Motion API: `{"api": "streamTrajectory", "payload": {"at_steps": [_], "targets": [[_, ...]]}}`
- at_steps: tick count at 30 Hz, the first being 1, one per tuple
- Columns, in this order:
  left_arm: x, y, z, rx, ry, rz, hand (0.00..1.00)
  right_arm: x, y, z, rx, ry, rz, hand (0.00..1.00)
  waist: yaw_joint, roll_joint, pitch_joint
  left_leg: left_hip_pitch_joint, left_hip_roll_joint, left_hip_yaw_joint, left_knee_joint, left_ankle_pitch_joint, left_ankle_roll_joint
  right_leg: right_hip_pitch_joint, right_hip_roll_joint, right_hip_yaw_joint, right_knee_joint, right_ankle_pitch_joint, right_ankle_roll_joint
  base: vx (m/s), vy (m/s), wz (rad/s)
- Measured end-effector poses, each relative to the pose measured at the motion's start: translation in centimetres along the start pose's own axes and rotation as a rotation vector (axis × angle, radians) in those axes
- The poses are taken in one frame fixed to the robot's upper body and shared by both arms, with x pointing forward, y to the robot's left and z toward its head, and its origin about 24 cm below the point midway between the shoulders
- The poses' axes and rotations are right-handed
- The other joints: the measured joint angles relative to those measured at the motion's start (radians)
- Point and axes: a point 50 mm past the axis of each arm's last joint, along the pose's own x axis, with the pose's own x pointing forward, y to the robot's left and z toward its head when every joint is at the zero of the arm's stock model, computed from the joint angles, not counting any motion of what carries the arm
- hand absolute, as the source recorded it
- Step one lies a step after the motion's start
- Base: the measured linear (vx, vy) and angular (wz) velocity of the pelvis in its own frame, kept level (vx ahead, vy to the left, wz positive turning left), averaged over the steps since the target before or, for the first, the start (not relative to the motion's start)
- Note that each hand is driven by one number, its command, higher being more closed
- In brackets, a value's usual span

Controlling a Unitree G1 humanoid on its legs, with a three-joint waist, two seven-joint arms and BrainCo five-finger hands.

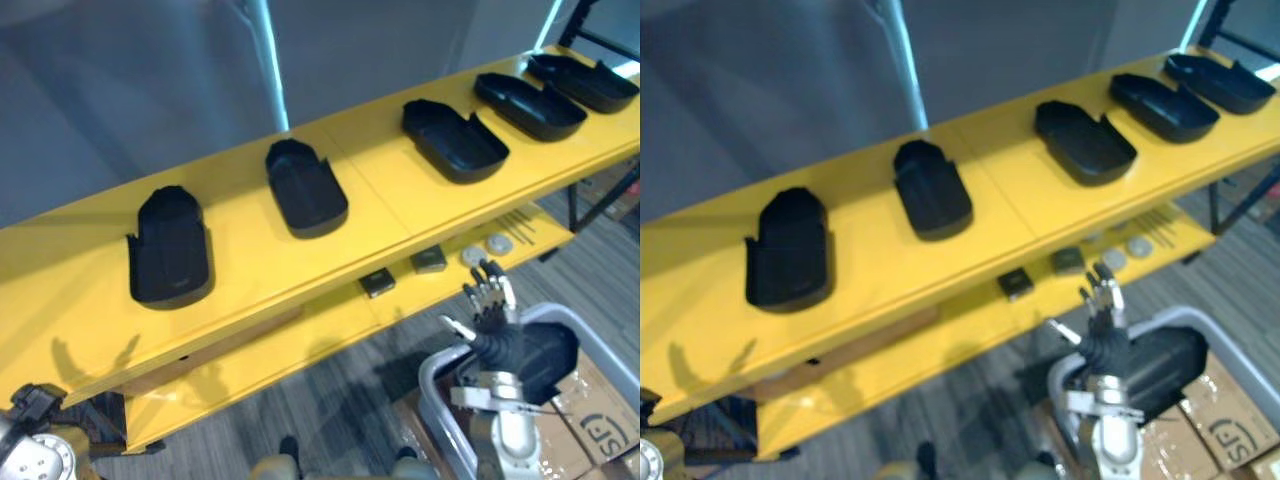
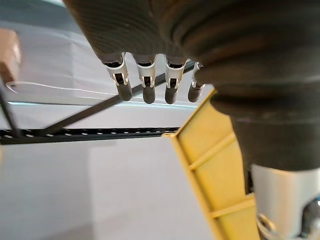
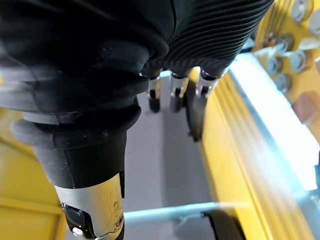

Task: Walk over and take plastic housings, then place them on the shelf

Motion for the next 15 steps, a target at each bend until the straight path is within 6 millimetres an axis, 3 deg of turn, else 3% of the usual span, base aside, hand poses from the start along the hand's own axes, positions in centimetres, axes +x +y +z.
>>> {"api": "streamTrajectory", "payload": {"at_steps": [4,5,12,15], "targets": [[-0.5,-1.2,-0.9,0.011,0.077,-0.168,0.00,0.1,-0.1,0.0,-0.006,0.001,0.005,0.00,-0.001,-0.004,-0.005,-0.001,0.000,0.001,0.000,0.000,0.000,0.000,0.000,0.001,-0.002,0.005,0.001,0.00,0.000,0.00],[-0.8,-1.7,-1.2,0.007,0.098,-0.213,1.00,0.1,-0.1,0.0,-0.008,0.001,0.008,0.00,-0.001,-0.004,-0.005,-0.001,0.000,0.001,0.000,0.000,0.000,-0.001,0.000,0.001,-0.003,0.006,0.001,0.00,0.000,0.00],[-3.7,-5.5,-2.9,-0.050,0.219,-0.589,1.00,0.3,-0.5,-0.1,-0.035,0.010,0.027,0.00,-0.006,-0.007,-0.003,-0.003,0.000,0.004,-0.002,0.000,0.000,-0.005,0.001,0.003,-0.005,0.006,0.001,0.00,0.000,0.00],[-4.4,-5.7,-3.3,-0.050,0.262,-0.660,1.00,0.3,-0.8,0.0,-0.036,0.011,0.036,0.00,-0.010,-0.009,0.003,-0.004,0.001,0.007,-0.003,-0.001,0.001,-0.008,0.001,0.005,-0.005,0.006,0.001,0.00,0.000,0.00]]}}
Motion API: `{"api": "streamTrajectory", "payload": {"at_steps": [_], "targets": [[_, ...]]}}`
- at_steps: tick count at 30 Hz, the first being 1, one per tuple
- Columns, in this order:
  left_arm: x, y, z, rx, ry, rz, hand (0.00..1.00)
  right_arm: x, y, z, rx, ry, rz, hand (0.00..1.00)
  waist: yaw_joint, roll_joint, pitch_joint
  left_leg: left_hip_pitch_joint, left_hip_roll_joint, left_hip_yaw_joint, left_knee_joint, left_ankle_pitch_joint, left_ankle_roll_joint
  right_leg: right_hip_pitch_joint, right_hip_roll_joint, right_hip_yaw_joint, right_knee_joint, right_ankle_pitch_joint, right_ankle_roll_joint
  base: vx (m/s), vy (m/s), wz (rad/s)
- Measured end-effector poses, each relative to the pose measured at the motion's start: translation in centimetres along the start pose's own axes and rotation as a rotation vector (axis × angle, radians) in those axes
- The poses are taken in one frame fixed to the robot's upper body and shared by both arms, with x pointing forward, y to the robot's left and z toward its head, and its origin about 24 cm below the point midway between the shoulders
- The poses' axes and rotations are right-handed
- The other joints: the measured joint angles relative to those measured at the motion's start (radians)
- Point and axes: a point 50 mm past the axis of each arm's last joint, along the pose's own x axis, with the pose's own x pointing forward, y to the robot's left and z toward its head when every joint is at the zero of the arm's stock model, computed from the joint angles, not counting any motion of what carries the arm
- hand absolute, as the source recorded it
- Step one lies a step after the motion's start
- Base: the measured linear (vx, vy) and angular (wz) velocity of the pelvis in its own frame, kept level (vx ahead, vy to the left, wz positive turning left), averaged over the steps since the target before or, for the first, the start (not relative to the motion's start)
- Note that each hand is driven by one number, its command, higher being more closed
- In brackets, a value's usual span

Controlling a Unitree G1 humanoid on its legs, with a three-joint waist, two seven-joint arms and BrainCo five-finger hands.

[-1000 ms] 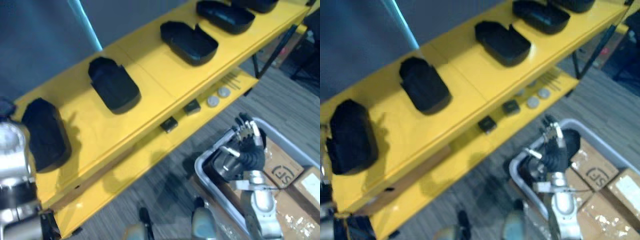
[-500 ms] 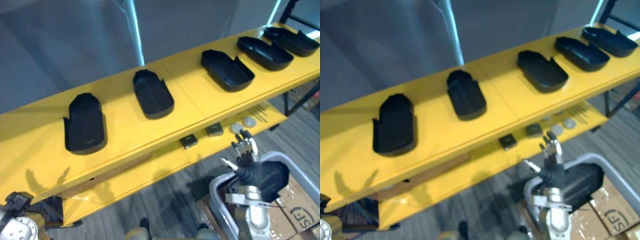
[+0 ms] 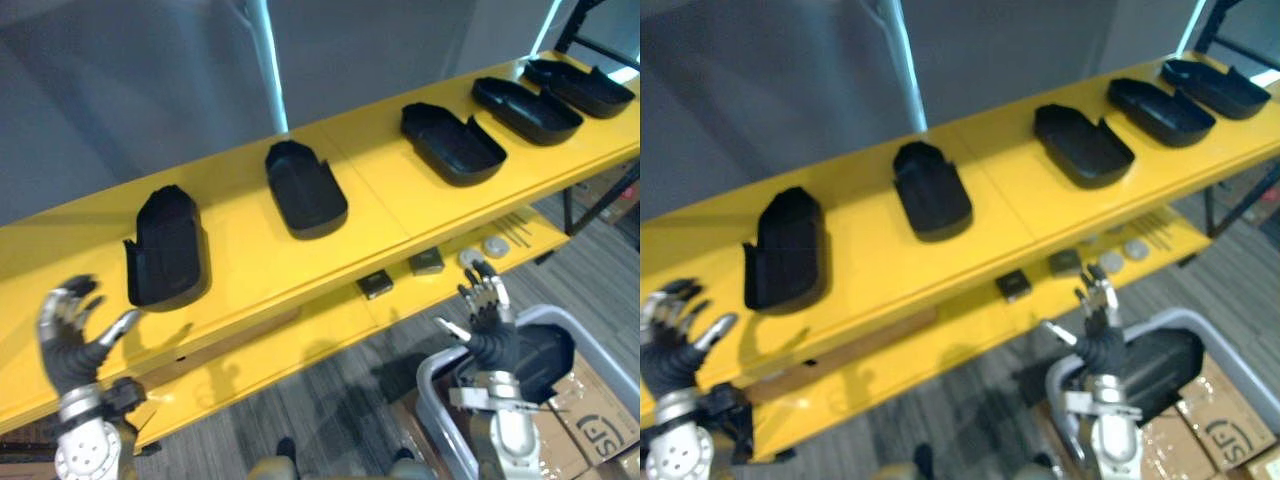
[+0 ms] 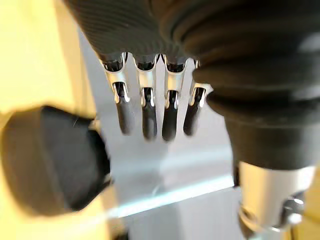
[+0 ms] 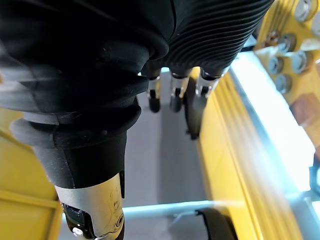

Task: Walk over and take plastic housings, then place them on the shelf

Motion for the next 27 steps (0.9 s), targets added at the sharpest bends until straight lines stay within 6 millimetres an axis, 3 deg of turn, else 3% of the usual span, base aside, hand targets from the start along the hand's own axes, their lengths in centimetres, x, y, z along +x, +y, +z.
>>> {"api": "streamTrajectory", "payload": {"at_steps": [19,27], "targets": [[-1.2,-1.3,-3.2,-0.059,0.247,-0.173,1.00,0.1,-0.5,0.1,-0.029,0.011,0.047,0.00,-0.002,0.005,0.048,-0.013,0.000,0.005,0.004,-0.002,0.002,-0.013,-0.001,-0.001,0.002,-0.001,-0.001,0.00,0.001,0.00],[0.4,-1.8,-3.9,-0.074,0.231,-0.091,1.00,0.3,-0.3,-0.5,-0.033,0.030,0.064,0.00,-0.023,0.005,0.049,-0.013,0.000,0.024,0.003,-0.002,0.002,-0.032,-0.001,0.024,0.013,-0.001,-0.001,0.00,0.005,-0.07]]}}
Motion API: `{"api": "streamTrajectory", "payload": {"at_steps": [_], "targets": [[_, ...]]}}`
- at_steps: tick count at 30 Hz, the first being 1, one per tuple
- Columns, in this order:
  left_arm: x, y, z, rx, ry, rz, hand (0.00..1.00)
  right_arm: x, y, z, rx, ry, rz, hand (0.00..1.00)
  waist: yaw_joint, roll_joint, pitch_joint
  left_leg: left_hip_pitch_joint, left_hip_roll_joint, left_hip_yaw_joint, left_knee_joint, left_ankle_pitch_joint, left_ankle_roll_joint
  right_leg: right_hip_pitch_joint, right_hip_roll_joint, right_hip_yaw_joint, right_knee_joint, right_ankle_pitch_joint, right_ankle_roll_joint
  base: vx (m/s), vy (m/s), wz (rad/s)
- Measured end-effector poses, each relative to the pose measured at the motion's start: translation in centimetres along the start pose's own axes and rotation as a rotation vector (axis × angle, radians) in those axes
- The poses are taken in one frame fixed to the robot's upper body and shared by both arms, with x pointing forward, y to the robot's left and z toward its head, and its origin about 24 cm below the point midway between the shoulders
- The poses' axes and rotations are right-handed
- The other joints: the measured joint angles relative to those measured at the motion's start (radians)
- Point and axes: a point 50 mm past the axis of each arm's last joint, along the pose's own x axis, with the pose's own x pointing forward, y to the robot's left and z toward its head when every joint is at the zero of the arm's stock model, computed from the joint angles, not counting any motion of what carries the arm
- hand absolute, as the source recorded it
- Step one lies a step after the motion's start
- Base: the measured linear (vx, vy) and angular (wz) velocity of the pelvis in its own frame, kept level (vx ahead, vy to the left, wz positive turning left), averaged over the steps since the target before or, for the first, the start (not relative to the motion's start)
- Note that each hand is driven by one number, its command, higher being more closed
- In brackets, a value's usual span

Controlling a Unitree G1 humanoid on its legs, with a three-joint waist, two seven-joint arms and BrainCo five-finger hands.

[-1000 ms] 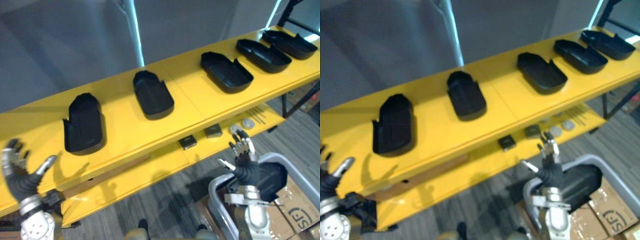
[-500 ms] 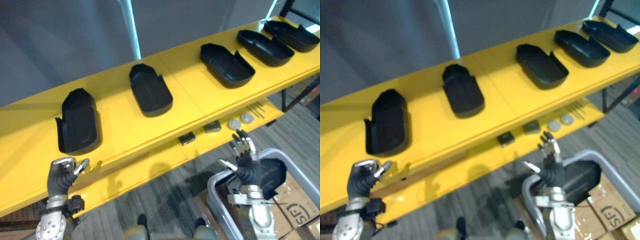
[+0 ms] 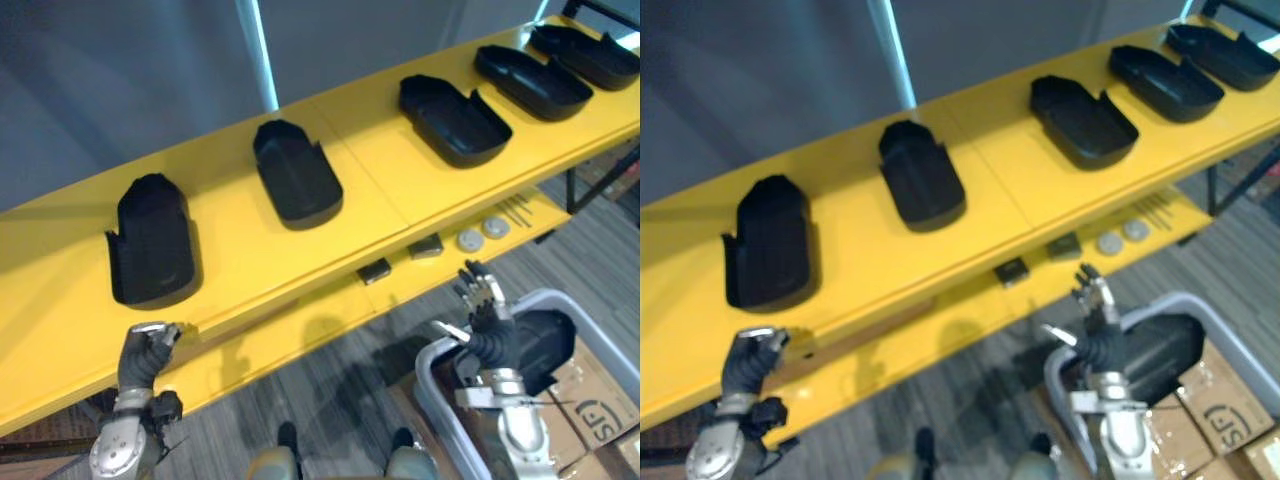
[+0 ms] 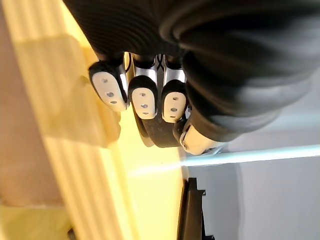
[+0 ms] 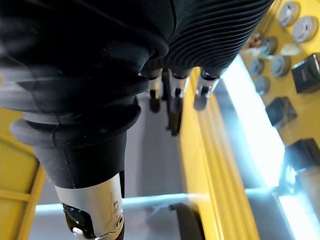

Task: Walk over and take plastic housings, then place them on the shelf

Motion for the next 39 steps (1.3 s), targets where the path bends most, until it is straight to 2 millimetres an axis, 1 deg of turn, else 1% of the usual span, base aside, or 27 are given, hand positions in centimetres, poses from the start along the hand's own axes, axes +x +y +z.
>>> {"api": "streamTrajectory", "payload": {"at_steps": [3,6,8,12,17,20,25,29,31,39], "targets": [[0.7,-0.7,0.3,-0.015,-0.030,0.001,1.00,-0.1,-0.2,-0.4,-0.007,0.019,-0.001,0.00,-0.002,0.001,0.001,0.000,0.000,0.001,0.000,0.000,0.000,-0.003,0.000,0.002,0.003,0.000,0.000,0.00,0.000,0.00],[1.2,-0.7,0.4,-0.021,-0.052,0.030,1.00,0.0,-0.2,-0.5,-0.010,0.020,0.002,0.00,-0.003,0.004,0.007,0.001,0.001,0.005,0.001,0.000,0.000,-0.007,0.000,0.006,0.006,0.000,0.000,-0.02,0.006,-0.04],[1.6,-0.6,0.8,-0.014,-0.069,0.035,1.00,0.3,-0.2,-0.3,-0.012,0.009,0.008,0.00,-0.005,0.004,0.023,0.003,0.001,0.010,0.002,0.000,0.000,-0.011,0.000,0.013,0.011,0.000,0.000,-0.03,0.008,-0.10],[2.2,-0.1,0.2,0.006,-0.043,0.068,1.00,0.7,-0.1,-0.1,-0.012,-0.006,0.021,0.00,-0.010,0.004,0.029,0.001,0.001,0.023,0.002,0.000,0.001,-0.027,0.000,0.027,0.021,0.000,0.000,-0.01,0.007,-0.09],[2.8,0.0,-0.2,0.003,-0.028,0.093,1.00,0.9,0.1,0.0,-0.013,-0.015,0.038,0.00,-0.025,0.005,0.029,0.000,0.001,0.024,0.002,0.000,0.001,-0.031,0.000,0.029,0.023,0.000,0.000,0.00,0.000,0.00],[3.3,0.0,-0.6,0.000,-0.013,0.121,1.00,0.9,0.0,0.0,-0.017,-0.015,0.042,0.00,-0.028,0.008,0.033,0.001,0.001,0.026,0.003,0.000,0.001,-0.032,0.000,0.033,0.025,0.000,-0.001,0.00,0.000,0.00],[4.3,0.1,-0.2,0.009,-0.034,0.132,1.00,1.3,0.1,0.2,-0.019,-0.027,0.050,0.00,-0.032,0.011,0.060,0.003,0.001,0.030,0.009,-0.001,0.002,-0.037,0.000,0.043,0.035,-0.001,-0.002,-0.03,0.006,-0.03],[4.9,0.5,-0.1,0.019,-0.042,0.153,1.00,1.6,0.1,0.4,-0.025,-0.037,0.074,0.00,-0.037,0.011,0.061,0.003,0.001,0.048,0.010,-0.001,0.003,-0.052,-0.001,0.059,0.043,-0.001,-0.001,-0.01,0.010,-0.11],[5.1,0.5,-0.1,0.016,-0.046,0.165,1.00,1.7,0.1,0.4,-0.026,-0.040,0.075,0.00,-0.051,0.011,0.061,0.003,0.001,0.048,0.012,-0.002,0.003,-0.051,-0.001,0.060,0.043,-0.001,-0.001,0.00,0.000,0.00],[6.1,0.1,0.3,0.000,-0.067,0.184,1.00,1.9,0.1,0.5,-0.028,-0.048,0.076,0.00,-0.056,0.009,0.072,0.000,0.001,0.057,0.021,-0.004,0.006,-0.067,-0.001,0.078,0.058,-0.001,-0.002,-0.01,0.004,-0.04]]}}
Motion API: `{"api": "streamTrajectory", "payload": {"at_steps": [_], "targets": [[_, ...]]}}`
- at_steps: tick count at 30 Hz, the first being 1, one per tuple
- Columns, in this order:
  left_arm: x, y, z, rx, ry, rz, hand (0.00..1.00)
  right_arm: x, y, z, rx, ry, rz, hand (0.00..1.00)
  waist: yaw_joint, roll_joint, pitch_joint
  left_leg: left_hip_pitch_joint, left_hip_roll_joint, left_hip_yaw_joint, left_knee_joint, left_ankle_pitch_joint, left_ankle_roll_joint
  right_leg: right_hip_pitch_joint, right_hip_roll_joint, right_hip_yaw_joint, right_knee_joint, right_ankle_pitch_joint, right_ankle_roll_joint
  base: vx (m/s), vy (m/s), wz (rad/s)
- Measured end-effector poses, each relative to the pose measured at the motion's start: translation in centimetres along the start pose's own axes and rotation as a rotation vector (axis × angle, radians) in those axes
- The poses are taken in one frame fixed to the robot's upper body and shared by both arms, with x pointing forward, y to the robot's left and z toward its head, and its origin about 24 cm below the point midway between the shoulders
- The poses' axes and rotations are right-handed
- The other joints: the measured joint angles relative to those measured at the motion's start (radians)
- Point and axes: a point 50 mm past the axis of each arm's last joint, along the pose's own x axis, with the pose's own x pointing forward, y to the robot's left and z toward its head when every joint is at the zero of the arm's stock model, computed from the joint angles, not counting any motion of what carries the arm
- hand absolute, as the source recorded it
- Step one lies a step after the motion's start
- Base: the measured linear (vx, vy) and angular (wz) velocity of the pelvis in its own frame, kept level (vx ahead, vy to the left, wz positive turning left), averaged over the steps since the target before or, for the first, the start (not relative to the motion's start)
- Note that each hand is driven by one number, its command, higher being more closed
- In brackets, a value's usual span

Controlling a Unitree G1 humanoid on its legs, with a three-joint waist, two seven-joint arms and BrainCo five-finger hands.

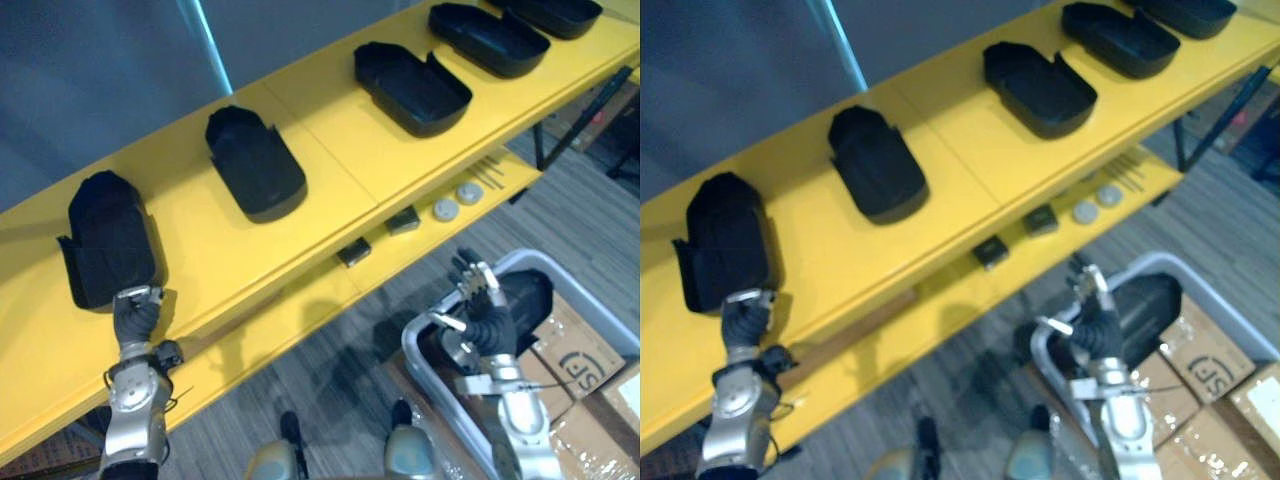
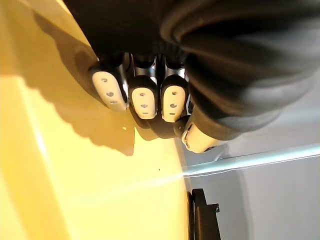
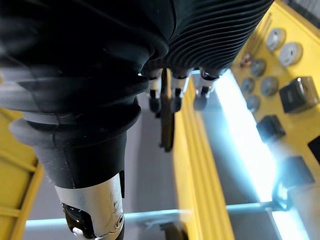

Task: Walk over and take plastic housings, then place them on the shelf

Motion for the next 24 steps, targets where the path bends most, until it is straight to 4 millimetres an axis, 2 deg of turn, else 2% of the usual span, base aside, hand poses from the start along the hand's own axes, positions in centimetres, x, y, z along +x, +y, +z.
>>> {"api": "streamTrajectory", "payload": {"at_steps": [20,21,24], "targets": [[0.6,-0.3,0.8,-0.020,-0.040,0.053,1.00,0.4,0.3,0.1,0.005,-0.013,0.028,0.00,-0.010,0.004,0.013,-0.001,-0.001,0.000,0.006,-0.001,0.001,-0.002,-0.002,0.003,0.005,0.000,0.000,0.00,0.001,0.00],[0.6,-0.3,0.8,-0.022,-0.047,0.054,0.00,0.5,0.4,0.2,0.007,-0.015,0.031,0.00,-0.012,0.005,0.013,-0.001,-0.001,0.000,0.006,-0.001,0.001,-0.002,-0.002,0.003,0.005,0.000,0.000,0.00,0.000,0.00],[0.6,-0.3,1.2,-0.031,-0.077,0.052,0.00,0.4,0.5,0.1,0.010,-0.012,0.029,0.00,-0.013,0.005,0.014,-0.001,-0.001,0.000,0.006,-0.001,0.001,-0.002,-0.002,0.003,0.004,0.000,0.000,0.00,0.000,0.00]]}}
